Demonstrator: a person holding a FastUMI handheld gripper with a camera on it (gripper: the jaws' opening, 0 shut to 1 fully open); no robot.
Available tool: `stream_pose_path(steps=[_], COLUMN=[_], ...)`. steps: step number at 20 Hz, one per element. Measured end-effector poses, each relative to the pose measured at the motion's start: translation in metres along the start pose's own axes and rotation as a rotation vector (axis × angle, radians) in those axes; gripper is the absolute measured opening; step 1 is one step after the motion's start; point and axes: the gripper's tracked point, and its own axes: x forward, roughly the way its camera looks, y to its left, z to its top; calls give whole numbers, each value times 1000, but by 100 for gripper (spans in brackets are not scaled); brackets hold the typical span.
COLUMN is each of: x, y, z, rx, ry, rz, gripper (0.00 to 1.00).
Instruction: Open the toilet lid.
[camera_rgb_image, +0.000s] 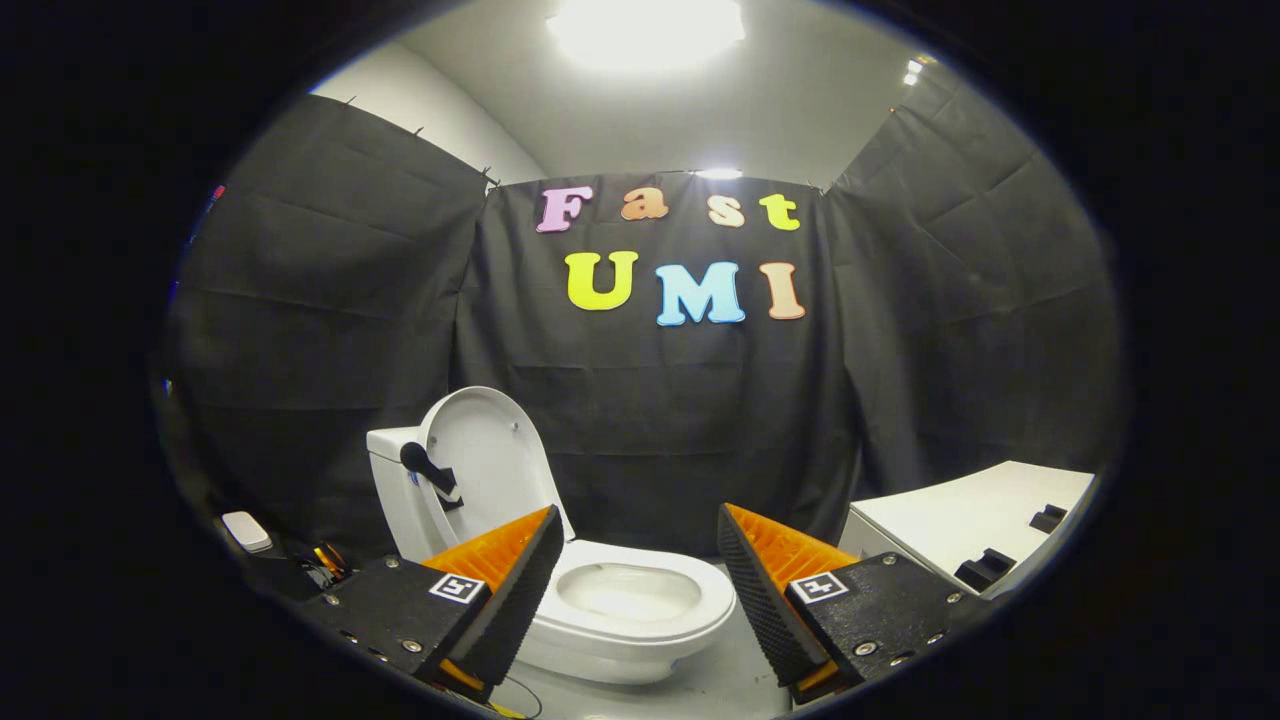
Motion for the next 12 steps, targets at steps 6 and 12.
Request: stream_pose_path(steps=[6, 12], x=[-2, -4], y=[-5, -2], z=[-1, 3], rx=[9, 22], ry=[-1, -15], rz=[-7, 5], gripper=[95, 95])
